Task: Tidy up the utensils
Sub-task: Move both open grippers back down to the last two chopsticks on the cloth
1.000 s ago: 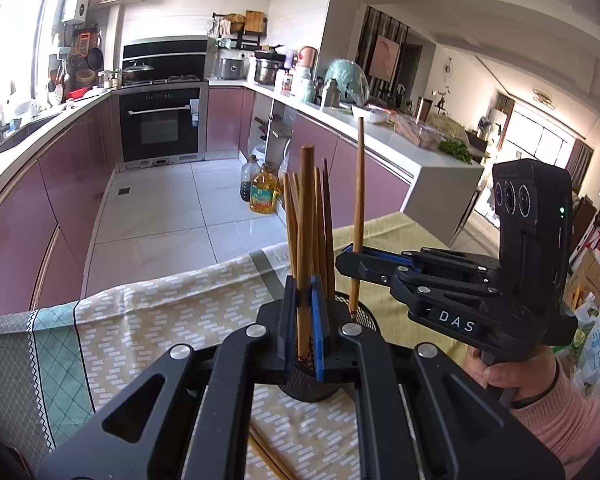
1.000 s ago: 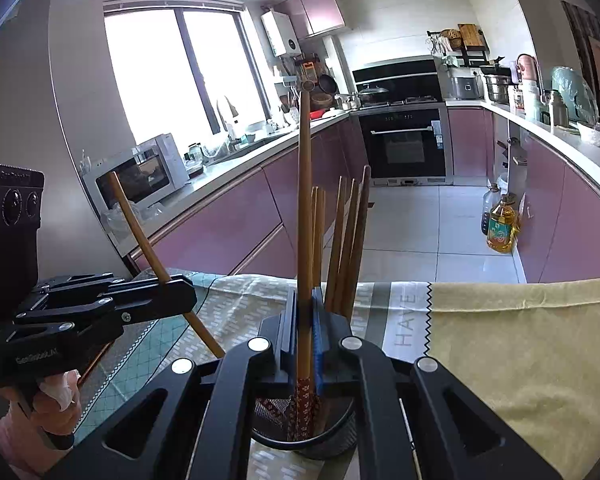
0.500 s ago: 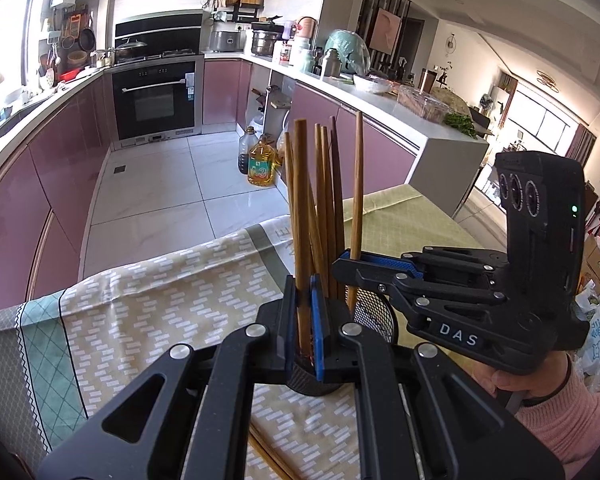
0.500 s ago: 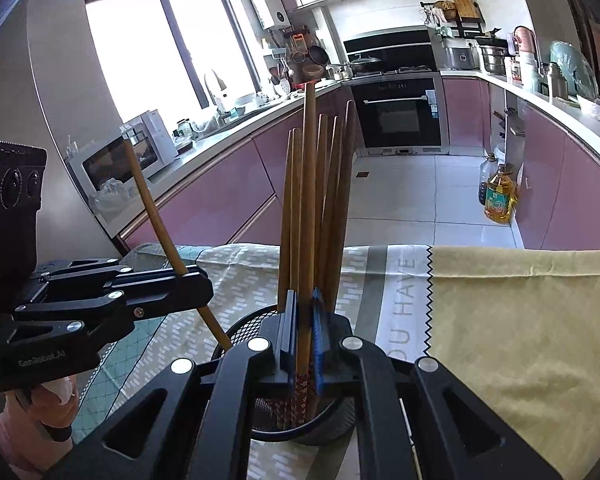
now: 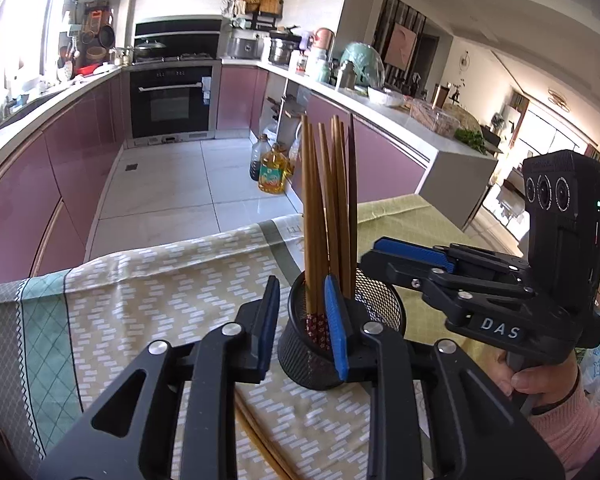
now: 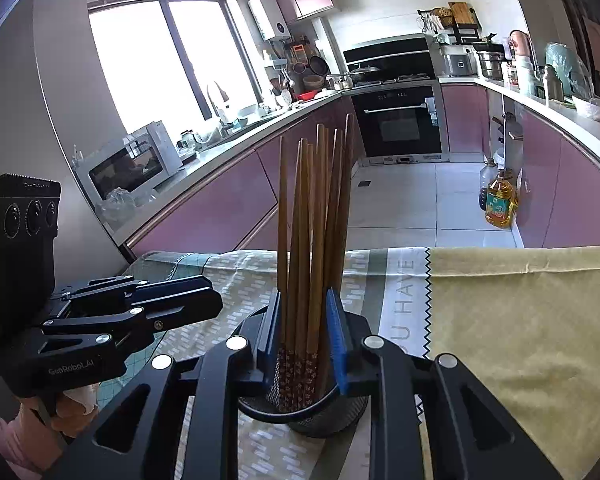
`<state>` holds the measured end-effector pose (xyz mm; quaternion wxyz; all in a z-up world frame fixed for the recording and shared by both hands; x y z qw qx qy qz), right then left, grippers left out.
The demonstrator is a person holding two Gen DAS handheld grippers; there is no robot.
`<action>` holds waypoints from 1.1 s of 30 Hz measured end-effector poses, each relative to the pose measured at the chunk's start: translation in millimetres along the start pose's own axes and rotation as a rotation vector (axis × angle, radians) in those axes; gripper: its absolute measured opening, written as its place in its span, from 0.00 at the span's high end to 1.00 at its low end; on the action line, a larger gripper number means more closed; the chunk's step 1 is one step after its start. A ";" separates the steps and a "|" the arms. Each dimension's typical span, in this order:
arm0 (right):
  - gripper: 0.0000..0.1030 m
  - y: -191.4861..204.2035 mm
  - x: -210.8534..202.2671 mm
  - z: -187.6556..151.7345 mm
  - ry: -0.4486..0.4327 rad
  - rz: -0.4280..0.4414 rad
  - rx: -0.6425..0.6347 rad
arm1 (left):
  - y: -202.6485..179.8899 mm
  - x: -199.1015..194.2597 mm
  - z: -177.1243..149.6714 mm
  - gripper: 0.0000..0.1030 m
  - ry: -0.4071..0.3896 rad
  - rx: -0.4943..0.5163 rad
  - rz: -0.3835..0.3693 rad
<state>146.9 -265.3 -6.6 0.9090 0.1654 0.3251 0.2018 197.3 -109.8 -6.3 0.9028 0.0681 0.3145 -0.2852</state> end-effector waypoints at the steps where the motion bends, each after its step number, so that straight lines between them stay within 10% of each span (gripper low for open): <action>1: 0.75 2.6 -4.4 -1.9 -0.007 0.013 -0.007 | 0.7 -6.2 -2.4 0.68 -0.016 0.000 0.011; 11: 0.51 51.5 -15.5 -63.2 0.103 0.126 -0.149 | 22.7 -60.8 -58.8 0.27 -0.081 -0.041 0.162; 20: 0.51 57.0 36.6 -126.6 0.306 0.081 -0.117 | 40.9 -57.6 -120.8 0.21 0.031 -0.082 0.269; 33: 0.51 66.4 49.0 -144.6 0.321 -0.034 -0.175 | 44.4 -48.4 -149.0 0.21 0.089 -0.129 0.252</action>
Point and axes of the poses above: each gripper's, at about its wrist camera, not at the fingertips, and x roughly the way its jaws point, y to its left, z to its top, the point moved 3 cm from there along x, roughly the way its jaws point, and after that the axes turned 9 degrees about x, right-handed, at the moved point
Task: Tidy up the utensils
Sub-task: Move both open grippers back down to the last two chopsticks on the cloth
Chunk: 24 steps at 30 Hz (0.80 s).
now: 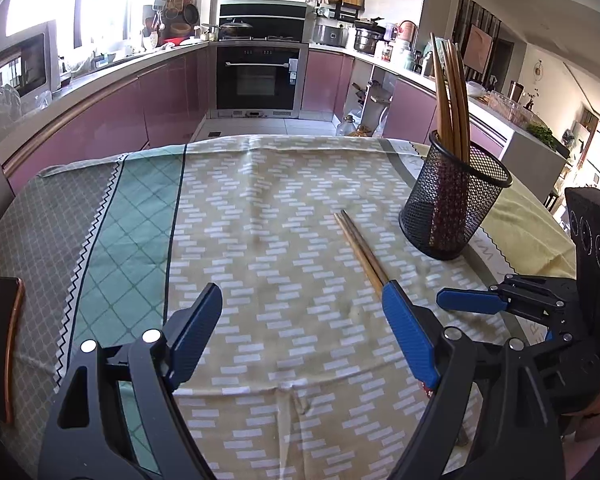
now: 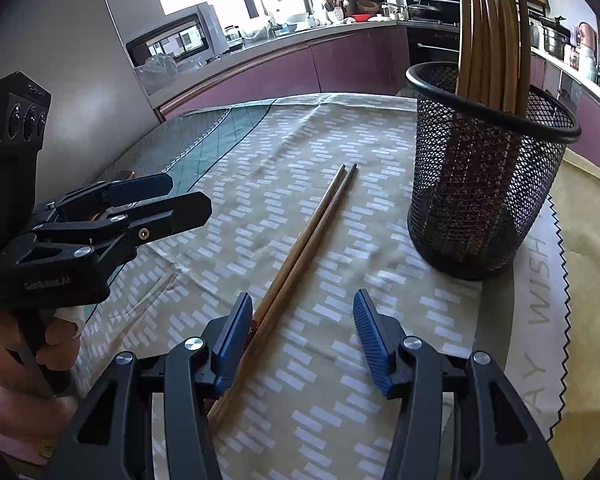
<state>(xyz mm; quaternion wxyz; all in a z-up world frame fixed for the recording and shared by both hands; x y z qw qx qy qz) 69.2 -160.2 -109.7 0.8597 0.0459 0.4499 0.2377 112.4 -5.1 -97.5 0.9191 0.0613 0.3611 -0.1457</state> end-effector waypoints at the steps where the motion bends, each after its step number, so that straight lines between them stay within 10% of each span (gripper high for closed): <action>1: 0.51 1.1 0.1 -0.5 0.000 -0.009 -0.006 | -0.9 0.8 0.1 0.21 0.003 0.001 -0.003; 24: 0.60 -11.5 -3.1 6.8 0.017 -0.046 -0.016 | -26.3 19.4 5.2 0.22 0.040 0.090 -0.037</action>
Point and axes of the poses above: each gripper's, at about its wrist camera, not at the fingertips, and x roughly the way its jaws point, y to its left, z to its top, the point moved 3 cm from there along x, roughly the way its jaws point, and after that the axes turned 9 degrees about x, right-handed, at the moved point
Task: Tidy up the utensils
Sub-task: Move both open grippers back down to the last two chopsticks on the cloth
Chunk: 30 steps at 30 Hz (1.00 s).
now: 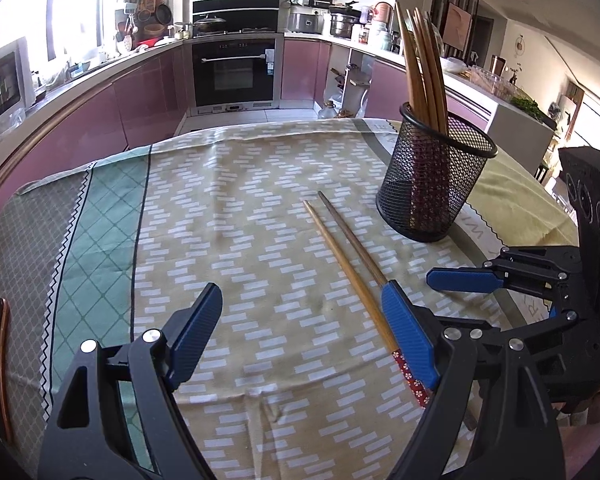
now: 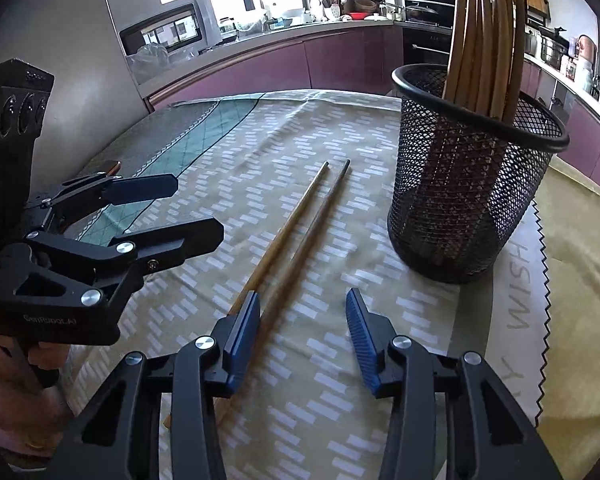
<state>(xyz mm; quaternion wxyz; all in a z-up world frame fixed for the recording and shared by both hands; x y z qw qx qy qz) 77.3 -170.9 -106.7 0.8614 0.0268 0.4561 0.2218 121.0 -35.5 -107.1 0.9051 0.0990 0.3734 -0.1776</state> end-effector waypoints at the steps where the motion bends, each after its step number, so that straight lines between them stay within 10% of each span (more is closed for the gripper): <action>1: 0.61 -1.9 -0.3 -0.1 0.002 -0.007 -0.001 | -1.3 1.9 0.3 0.22 0.005 0.005 -0.001; 30: 0.70 -12.7 4.9 12.1 -0.002 -0.010 0.016 | -27.8 35.3 0.2 0.61 0.123 0.089 -0.037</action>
Point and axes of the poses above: each gripper's, at about its wrist camera, not at the fingertips, and x roughly the way its jaws point, y to its left, z to its top, the point moved 3 cm from there along x, roughly the way its jaws point, and after that the axes turned 9 degrees about x, right-handed, at the moved point
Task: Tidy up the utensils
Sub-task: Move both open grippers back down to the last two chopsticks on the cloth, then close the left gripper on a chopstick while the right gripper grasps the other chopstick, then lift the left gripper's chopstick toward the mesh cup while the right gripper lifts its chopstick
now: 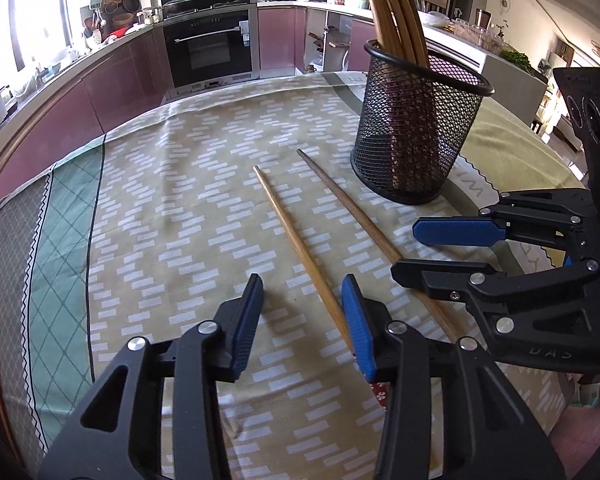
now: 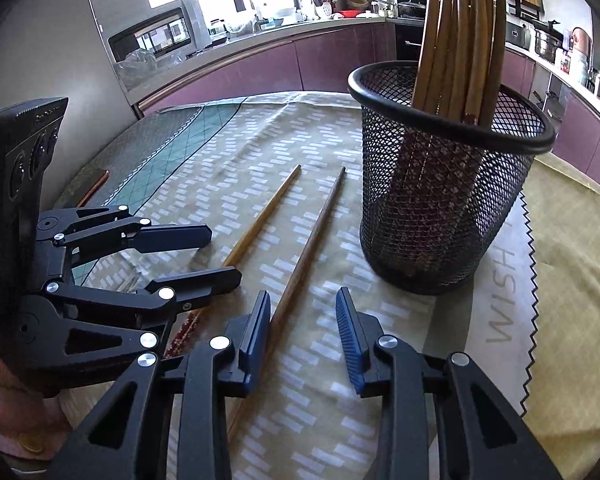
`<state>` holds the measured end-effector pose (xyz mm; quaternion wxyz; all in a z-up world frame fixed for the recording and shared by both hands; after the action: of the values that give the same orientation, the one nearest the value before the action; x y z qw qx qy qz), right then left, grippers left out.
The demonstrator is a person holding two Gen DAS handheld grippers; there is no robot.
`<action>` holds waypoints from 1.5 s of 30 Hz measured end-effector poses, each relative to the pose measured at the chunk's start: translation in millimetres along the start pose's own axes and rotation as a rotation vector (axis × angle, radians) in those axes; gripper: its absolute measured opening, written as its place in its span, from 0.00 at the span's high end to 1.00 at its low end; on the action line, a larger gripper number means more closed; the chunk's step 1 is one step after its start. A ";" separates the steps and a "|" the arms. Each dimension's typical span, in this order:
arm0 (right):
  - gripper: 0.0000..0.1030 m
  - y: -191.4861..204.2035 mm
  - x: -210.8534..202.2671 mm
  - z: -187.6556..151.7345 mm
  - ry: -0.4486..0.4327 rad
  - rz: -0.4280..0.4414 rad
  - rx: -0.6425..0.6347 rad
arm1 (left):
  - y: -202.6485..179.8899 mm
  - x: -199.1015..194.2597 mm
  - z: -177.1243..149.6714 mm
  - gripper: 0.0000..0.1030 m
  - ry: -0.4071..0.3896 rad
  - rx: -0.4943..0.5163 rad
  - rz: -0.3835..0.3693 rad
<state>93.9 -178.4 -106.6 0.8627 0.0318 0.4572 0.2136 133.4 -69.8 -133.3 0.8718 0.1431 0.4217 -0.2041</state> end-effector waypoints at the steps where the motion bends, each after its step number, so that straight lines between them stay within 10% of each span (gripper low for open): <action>1: 0.71 0.4 1.4 1.7 -0.003 -0.003 0.000 | 1.3 0.1 1.1 0.62 0.001 -0.003 0.000; 45: 0.94 -8.7 -7.7 7.3 -0.048 0.102 0.096 | 23.4 -4.8 5.4 0.93 -0.047 -0.123 0.008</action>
<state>98.9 -188.4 -98.6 0.8590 0.1017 0.4437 0.2342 145.5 -50.4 -124.4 0.8893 0.0862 0.4125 -0.1778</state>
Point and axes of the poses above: each gripper's, at about its wrist camera, not at the fingertips, and x roughly the way its jaws point, y to its left, z to its top, the point moved 3 cm from there along x, roughly the way its jaws point, and after that the axes turned 9 degrees about x, right-handed, at the moved point
